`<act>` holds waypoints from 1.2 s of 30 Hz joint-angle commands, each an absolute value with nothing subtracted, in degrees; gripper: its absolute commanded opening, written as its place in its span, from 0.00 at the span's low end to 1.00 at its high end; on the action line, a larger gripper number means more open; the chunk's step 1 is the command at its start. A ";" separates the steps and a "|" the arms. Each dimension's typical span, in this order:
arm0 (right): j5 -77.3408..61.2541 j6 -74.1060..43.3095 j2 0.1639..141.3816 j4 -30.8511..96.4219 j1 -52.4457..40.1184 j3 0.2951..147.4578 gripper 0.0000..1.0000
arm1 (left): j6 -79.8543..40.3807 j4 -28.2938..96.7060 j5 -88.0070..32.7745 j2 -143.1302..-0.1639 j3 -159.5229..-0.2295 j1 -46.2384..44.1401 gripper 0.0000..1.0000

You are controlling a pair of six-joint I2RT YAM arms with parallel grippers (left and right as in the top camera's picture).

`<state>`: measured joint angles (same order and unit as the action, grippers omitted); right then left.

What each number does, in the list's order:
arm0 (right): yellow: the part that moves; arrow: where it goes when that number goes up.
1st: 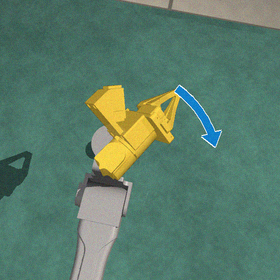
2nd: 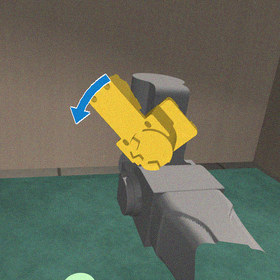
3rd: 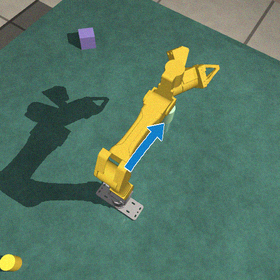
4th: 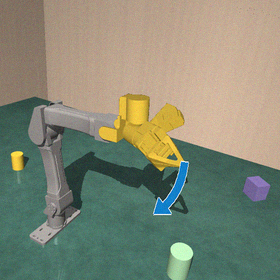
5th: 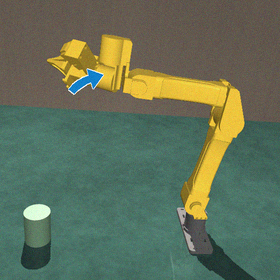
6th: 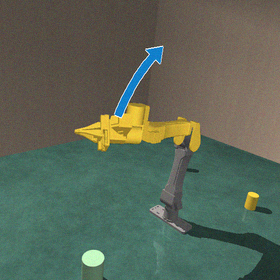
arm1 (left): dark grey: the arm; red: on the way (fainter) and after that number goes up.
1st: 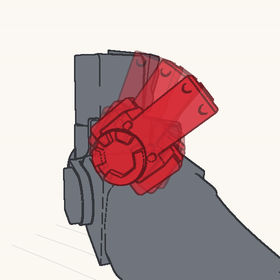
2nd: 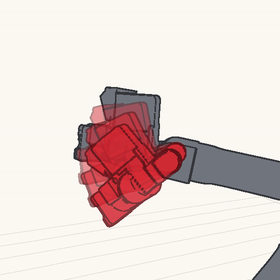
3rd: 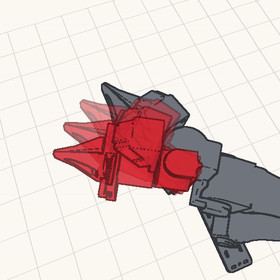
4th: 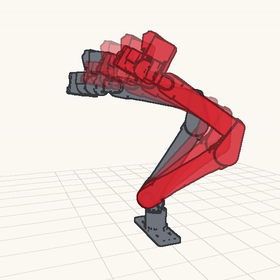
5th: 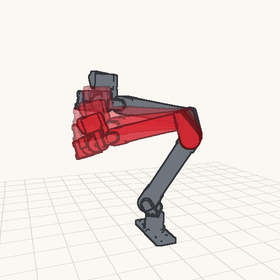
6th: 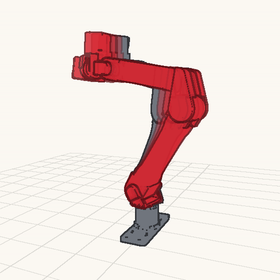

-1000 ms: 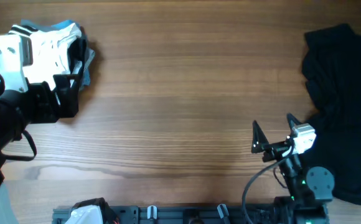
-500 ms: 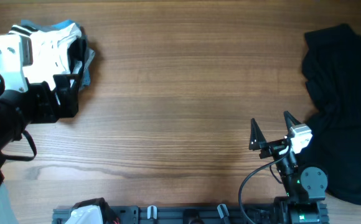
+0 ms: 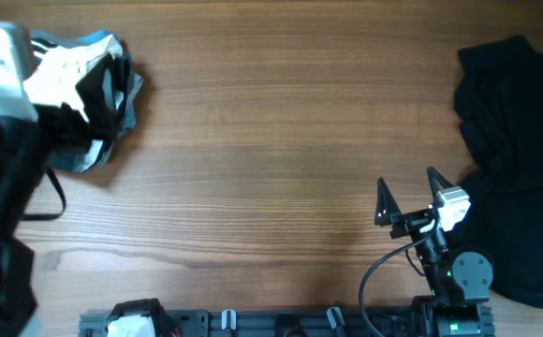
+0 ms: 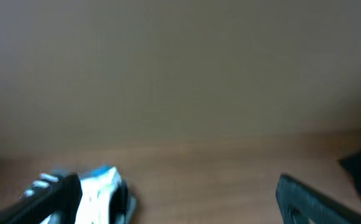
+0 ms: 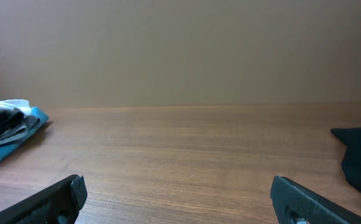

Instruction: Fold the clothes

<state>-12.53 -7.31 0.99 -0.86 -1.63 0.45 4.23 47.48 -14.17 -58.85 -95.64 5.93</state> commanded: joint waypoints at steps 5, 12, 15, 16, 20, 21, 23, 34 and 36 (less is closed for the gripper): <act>-11.99 -7.88 0.27 -1.06 -1.87 0.30 1.00 | -5.45 23.24 -14.90 -33.85 -46.96 5.56 1.00; -11.99 -7.88 0.27 -1.06 -1.87 0.30 0.99 | -5.43 4.21 -14.92 -7.42 -18.72 5.58 1.00; -11.99 -7.88 0.27 -1.06 -1.87 0.30 1.00 | -5.43 -0.75 -14.96 -0.05 -9.10 5.56 1.00; -11.99 -7.86 0.27 -1.06 -1.87 0.30 1.00 | -5.45 -3.99 -15.42 -0.32 -5.08 5.54 1.00; -11.99 -7.86 0.27 -1.06 -1.87 0.30 1.00 | -5.41 -2.11 -15.99 -0.19 -0.36 5.41 1.00; -11.99 -7.86 0.27 -1.06 -1.87 0.30 1.00 | -5.41 -0.97 -15.99 -0.19 -0.36 5.41 1.00; -11.99 -7.86 0.27 -1.06 -1.87 0.30 1.00 | -5.41 2.35 -15.99 -0.30 -0.36 5.41 1.00; -11.99 -7.86 0.27 -1.06 -1.87 0.30 1.00 | -5.41 2.87 -15.99 -0.82 -0.36 5.41 1.00; -11.99 -7.86 0.27 -1.06 -1.87 0.30 1.00 | -5.41 2.87 -15.99 -0.82 -0.36 5.41 1.00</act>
